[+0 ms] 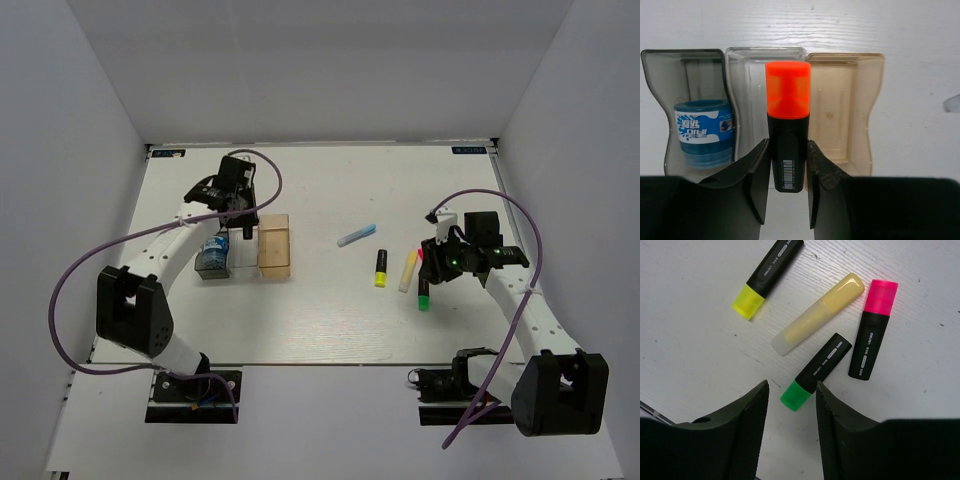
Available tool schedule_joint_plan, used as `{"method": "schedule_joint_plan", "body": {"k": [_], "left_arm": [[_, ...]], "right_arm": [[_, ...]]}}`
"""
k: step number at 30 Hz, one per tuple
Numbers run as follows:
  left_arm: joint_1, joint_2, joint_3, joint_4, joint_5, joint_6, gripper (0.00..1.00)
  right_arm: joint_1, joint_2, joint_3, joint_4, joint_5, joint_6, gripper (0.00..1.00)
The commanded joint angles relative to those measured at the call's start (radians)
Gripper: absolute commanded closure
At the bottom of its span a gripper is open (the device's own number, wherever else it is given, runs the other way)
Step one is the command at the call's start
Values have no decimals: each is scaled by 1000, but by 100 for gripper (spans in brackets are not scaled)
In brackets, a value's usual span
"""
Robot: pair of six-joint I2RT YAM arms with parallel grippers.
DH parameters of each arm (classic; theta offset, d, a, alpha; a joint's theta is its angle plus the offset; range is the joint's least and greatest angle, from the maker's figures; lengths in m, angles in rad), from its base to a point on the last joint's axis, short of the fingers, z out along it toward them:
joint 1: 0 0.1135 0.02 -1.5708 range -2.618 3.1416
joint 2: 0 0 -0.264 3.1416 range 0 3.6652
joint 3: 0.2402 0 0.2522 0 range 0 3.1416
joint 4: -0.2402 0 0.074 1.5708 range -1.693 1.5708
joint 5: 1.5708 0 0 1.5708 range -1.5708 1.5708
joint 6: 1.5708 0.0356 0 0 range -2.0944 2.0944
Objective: Sort the stationery into containers
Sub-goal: Place the stationery into the container, then grab a piece of stationery with the right arm
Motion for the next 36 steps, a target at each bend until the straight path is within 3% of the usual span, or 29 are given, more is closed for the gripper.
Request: {"method": "schedule_joint_plan", "body": {"k": [1, 4, 7, 8, 9, 11, 14, 17, 19, 20, 21, 22, 25, 26, 28, 32, 36], "left_arm": [[34, 19, -3, -53, -10, 49, 96], [69, 56, -9, -57, 13, 54, 94], [77, 88, -13, -52, 17, 58, 82], [77, 99, -16, -49, 15, 60, 61], [77, 105, -21, -49, 4, 57, 54], [79, 111, -26, -43, 3, 58, 44], [77, 102, -24, -37, 4, 69, 37], [77, 81, -16, -33, 27, 77, 32], [76, 50, -16, -37, 49, 74, 42], [70, 33, -24, -38, 62, 74, 57], [45, 3, -30, -34, 72, 74, 91], [36, -29, -44, -33, 107, 74, 100], [-56, -103, -76, -32, 163, 84, 98], [-79, -152, -93, -47, 179, 90, 91], [-171, -186, -127, -66, 206, 107, 66], [-257, -350, -298, -40, 253, 120, 39], [-259, -483, -415, -1, 267, 130, 28]], "right_arm": [[-1, 1, 35, -9, -21, -4, 54], [-4, -1, 37, -7, -17, -3, 54], [-4, 1, 37, -6, -14, -1, 47], [-4, 2, 35, -4, -12, -1, 27], [-4, 6, 37, -7, -9, 0, 18], [-5, 10, 37, -3, -4, 2, 10], [-1, 18, 38, 13, 32, 20, 10], [2, 64, 54, 24, 69, 45, 20], [5, 87, 74, 27, 82, 54, 29], [5, 101, 86, 28, 109, 54, 33], [5, 145, 93, 36, 123, 61, 42], [5, 163, 118, 36, 135, 60, 47], [5, 257, 164, 51, 207, 62, 54], [2, 316, 173, 54, 251, 63, 54], [1, 358, 201, 51, 266, 52, 56], [4, 442, 209, 74, 235, 29, 56], [5, 515, 241, 88, 267, 26, 54]]}}
